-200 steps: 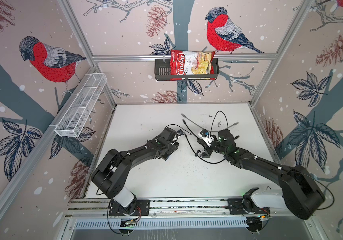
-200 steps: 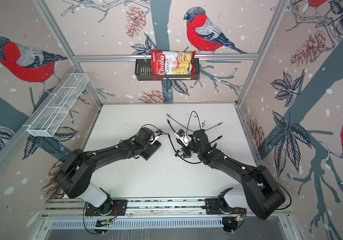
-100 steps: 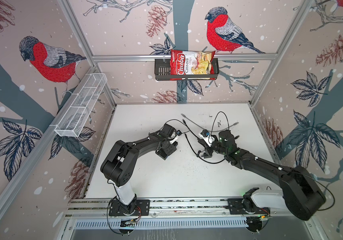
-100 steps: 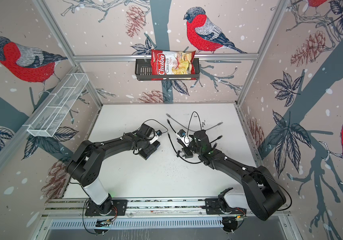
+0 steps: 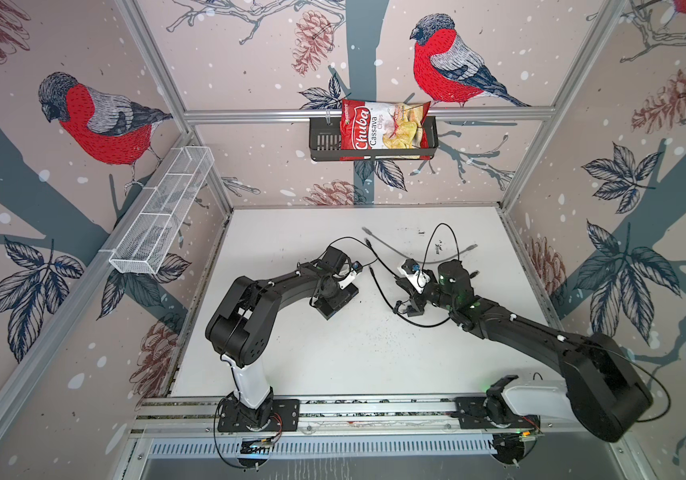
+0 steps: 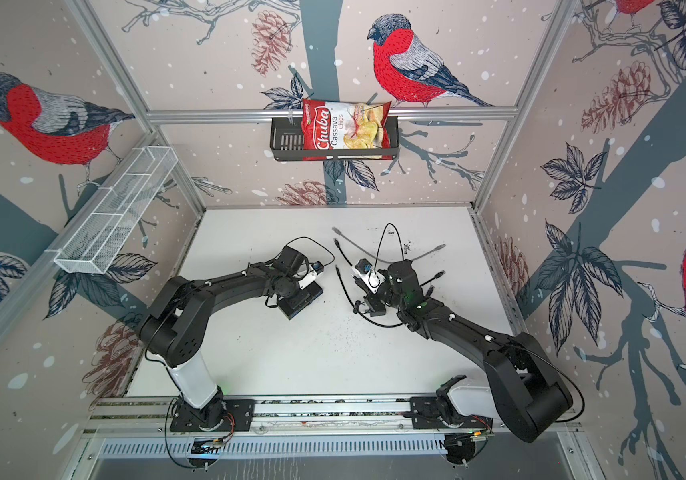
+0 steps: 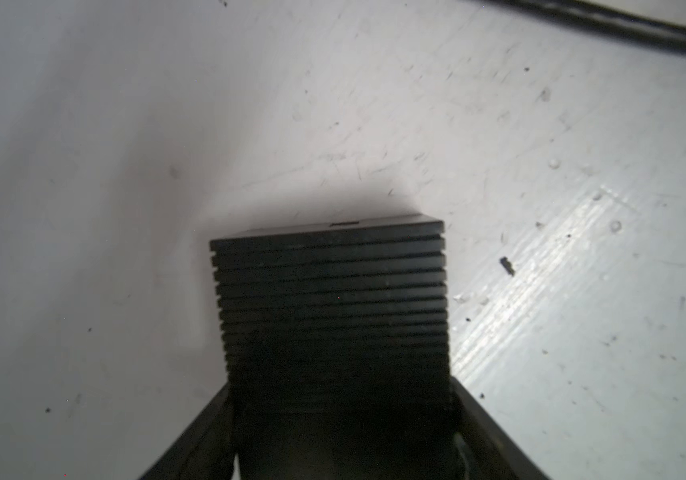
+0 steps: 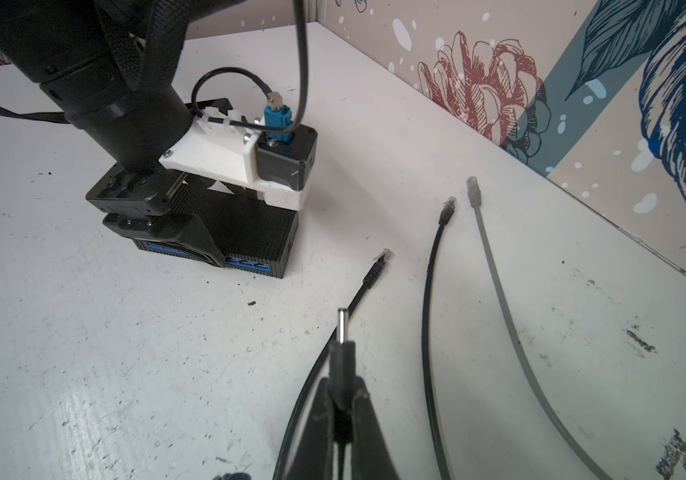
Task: Insert the plug into the switch port
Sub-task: 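Grasp the black finned switch with the left gripper and lift it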
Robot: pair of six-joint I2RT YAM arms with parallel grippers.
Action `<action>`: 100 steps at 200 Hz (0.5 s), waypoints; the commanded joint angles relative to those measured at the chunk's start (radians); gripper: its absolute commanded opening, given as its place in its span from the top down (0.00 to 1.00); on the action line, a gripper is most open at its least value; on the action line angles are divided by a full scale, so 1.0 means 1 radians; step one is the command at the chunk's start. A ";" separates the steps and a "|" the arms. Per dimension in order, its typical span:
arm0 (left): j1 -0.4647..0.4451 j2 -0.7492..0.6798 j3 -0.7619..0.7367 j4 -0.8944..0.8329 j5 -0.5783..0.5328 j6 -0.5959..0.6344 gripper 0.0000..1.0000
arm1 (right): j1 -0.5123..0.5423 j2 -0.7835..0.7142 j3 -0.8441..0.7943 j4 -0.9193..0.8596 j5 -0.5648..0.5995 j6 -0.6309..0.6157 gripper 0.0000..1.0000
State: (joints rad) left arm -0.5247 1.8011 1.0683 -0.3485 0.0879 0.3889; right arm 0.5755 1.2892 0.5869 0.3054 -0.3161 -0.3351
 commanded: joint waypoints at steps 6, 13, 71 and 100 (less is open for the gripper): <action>0.009 0.053 0.020 -0.081 0.051 0.011 0.30 | 0.000 -0.011 -0.004 0.035 -0.003 0.002 1.00; 0.010 0.062 0.022 -0.088 0.049 0.014 0.30 | 0.001 -0.015 -0.005 0.037 -0.005 0.001 1.00; 0.023 0.020 0.045 -0.136 0.049 0.024 0.10 | 0.000 -0.031 -0.030 0.063 0.000 -0.001 1.00; 0.036 0.021 0.089 -0.191 0.036 0.023 0.15 | 0.000 -0.031 -0.036 0.075 -0.003 0.004 1.00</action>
State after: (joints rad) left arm -0.4969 1.8290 1.1278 -0.4622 0.1299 0.3992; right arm 0.5755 1.2625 0.5545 0.3363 -0.3161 -0.3378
